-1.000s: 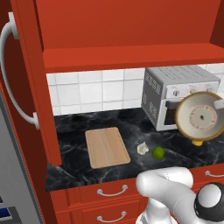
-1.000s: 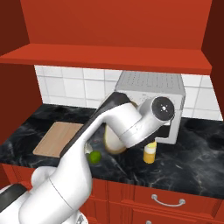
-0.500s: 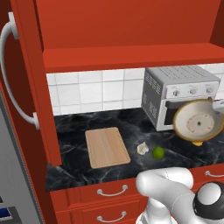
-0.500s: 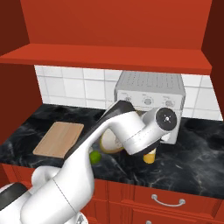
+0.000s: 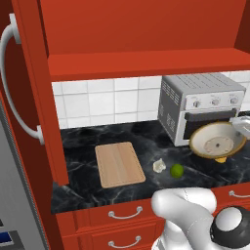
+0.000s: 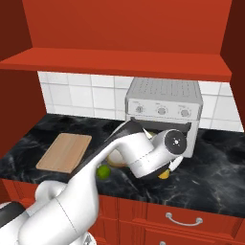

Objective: Open the cabinet. Place the bowl and condiment on the counter. Then place the lime and garlic on the cutting board.

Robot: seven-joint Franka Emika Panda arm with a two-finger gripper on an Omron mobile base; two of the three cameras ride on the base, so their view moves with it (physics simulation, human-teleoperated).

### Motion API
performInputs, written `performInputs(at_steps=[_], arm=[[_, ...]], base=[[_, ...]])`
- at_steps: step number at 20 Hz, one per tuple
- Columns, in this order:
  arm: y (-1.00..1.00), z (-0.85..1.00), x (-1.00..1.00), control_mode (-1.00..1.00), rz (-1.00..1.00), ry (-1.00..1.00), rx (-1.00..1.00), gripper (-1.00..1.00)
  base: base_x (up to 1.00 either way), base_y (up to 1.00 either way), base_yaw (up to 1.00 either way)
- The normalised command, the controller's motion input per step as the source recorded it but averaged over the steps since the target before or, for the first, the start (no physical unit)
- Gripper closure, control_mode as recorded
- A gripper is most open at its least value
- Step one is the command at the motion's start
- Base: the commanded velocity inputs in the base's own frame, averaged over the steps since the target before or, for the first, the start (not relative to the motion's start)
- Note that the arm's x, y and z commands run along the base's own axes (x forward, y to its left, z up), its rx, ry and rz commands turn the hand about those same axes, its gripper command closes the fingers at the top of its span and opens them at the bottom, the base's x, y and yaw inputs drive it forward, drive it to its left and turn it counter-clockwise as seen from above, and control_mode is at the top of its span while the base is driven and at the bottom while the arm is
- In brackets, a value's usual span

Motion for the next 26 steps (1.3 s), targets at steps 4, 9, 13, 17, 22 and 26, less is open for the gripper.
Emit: performInputs(at_steps=[4, 9, 13, 17, 22, 26], arm=[[0.3, -0.5, 0.0, -1.0, -0.23, 0.09, 0.11, 1.0], [0.26, -0.49, 0.0, -1.0, -0.2, 0.07, 0.09, 1.0], [0.01, -0.45, 0.0, -1.0, -0.17, 0.03, 0.08, 1.0], [0.0, -0.14, -0.03, -1.0, -0.05, 0.01, 0.09, 1.0], [0.07, -0.06, 0.0, -1.0, -0.01, 0.01, 0.05, 1.0], [0.0, -0.08, 0.08, -1.0, -0.02, 0.0, 0.02, 1.0]], base=[[0.0, 0.0, 0.0], [0.0, 0.0, 0.0], [0.0, 0.0, 0.0], [0.0, 0.0, 0.0], [0.0, 0.0, 0.0], [0.0, 0.0, 0.0]])
